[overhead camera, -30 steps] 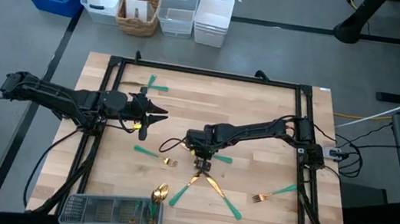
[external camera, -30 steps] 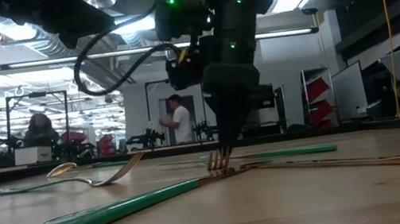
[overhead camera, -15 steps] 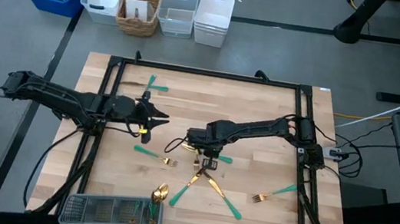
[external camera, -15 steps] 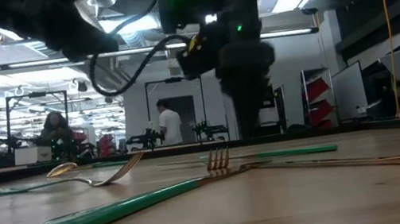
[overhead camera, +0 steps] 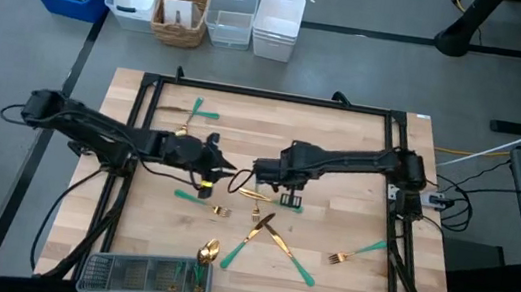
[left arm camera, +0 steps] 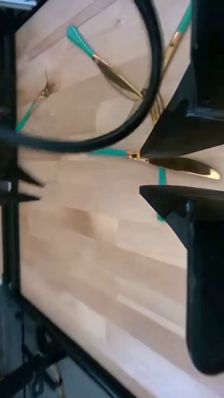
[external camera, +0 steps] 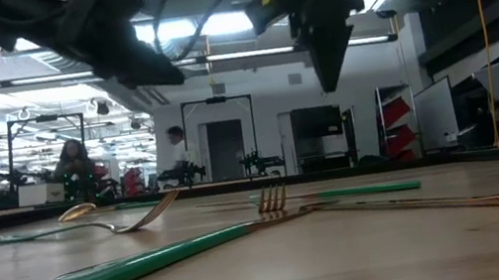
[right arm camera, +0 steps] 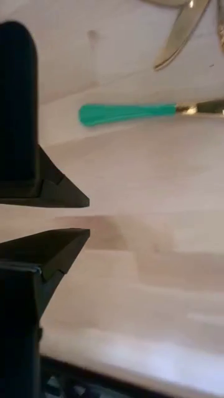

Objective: Sort silverware
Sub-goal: Put the right knife into the cutlery rack

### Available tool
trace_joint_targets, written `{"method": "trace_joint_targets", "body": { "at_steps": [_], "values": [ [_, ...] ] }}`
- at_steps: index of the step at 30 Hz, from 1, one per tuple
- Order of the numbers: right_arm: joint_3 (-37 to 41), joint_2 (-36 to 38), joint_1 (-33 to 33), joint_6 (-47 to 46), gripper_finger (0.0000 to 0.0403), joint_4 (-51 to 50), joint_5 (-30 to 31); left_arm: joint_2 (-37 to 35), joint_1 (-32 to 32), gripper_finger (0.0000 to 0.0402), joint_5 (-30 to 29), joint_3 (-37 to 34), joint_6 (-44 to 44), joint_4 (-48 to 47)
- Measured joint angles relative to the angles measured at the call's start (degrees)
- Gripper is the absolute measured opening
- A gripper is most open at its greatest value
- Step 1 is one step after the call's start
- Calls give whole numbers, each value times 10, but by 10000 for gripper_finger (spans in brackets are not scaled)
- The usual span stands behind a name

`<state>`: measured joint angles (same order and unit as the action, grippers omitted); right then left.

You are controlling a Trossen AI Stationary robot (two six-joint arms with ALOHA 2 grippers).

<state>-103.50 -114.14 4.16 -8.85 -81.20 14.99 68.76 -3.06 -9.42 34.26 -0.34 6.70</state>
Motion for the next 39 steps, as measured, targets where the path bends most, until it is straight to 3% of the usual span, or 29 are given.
{"method": "trace_joint_targets", "body": {
  "at_steps": [5,9,18,22,26,31,39],
  "values": [
    [0,31,4,-19,67,-29,10,75,22,72,71,57,28,-6],
    [1,49,20,-44,67,-69,57,133,41,72,120,100,39,-41],
    [5,117,61,-105,67,-85,130,239,45,72,142,170,88,-116],
    [70,162,65,-164,67,-39,170,269,45,72,142,188,101,-131],
    [193,208,68,-185,67,67,165,283,43,72,142,191,113,-141],
    [361,244,71,-188,67,305,133,292,36,72,142,191,129,-139],
    [527,225,71,-71,67,674,-11,305,29,72,133,191,142,-129]
  ]
}}
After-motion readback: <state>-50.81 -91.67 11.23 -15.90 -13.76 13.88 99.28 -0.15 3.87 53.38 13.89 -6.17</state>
